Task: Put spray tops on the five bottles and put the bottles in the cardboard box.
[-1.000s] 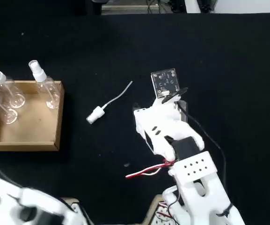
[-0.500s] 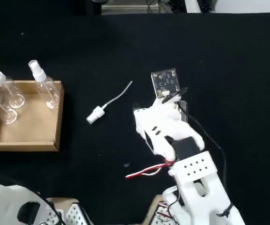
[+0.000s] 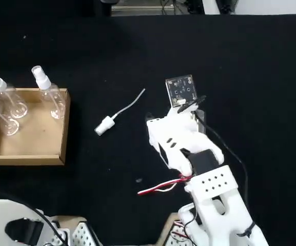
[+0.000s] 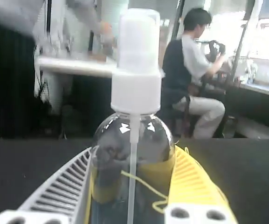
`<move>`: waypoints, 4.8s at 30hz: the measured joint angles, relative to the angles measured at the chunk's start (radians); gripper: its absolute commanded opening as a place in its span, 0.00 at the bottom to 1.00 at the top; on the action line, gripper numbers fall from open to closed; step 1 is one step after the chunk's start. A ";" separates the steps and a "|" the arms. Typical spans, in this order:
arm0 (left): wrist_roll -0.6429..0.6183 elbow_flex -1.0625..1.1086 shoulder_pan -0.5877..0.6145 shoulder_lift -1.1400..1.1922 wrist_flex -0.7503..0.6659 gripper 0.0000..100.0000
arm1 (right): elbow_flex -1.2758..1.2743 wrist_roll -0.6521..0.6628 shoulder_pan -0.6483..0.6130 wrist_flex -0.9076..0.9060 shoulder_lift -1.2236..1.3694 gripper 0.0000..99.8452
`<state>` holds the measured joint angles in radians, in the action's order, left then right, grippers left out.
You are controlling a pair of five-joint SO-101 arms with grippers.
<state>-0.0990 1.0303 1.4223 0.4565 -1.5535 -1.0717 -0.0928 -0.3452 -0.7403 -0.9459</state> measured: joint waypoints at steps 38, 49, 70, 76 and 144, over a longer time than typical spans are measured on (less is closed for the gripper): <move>0.101 -0.057 -0.002 0.109 -0.098 0.29 | 0.000 0.000 0.000 0.000 0.000 0.17; 0.101 0.051 -0.012 -0.218 0.261 0.29 | -0.017 0.000 0.000 0.000 0.000 0.17; 0.175 0.049 0.008 -0.278 0.474 0.29 | -0.017 0.000 0.000 0.000 0.000 0.17; 0.190 0.049 0.008 -0.278 0.474 0.27 | -0.017 0.000 0.000 0.000 0.000 0.17; 0.120 0.651 -0.606 -2.143 1.597 0.03 | -0.031 0.000 0.000 0.002 0.000 0.17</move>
<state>0.0207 1.6809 0.8163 -1.6870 0.0437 -1.1024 -0.0928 -0.3452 -0.7388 -0.9459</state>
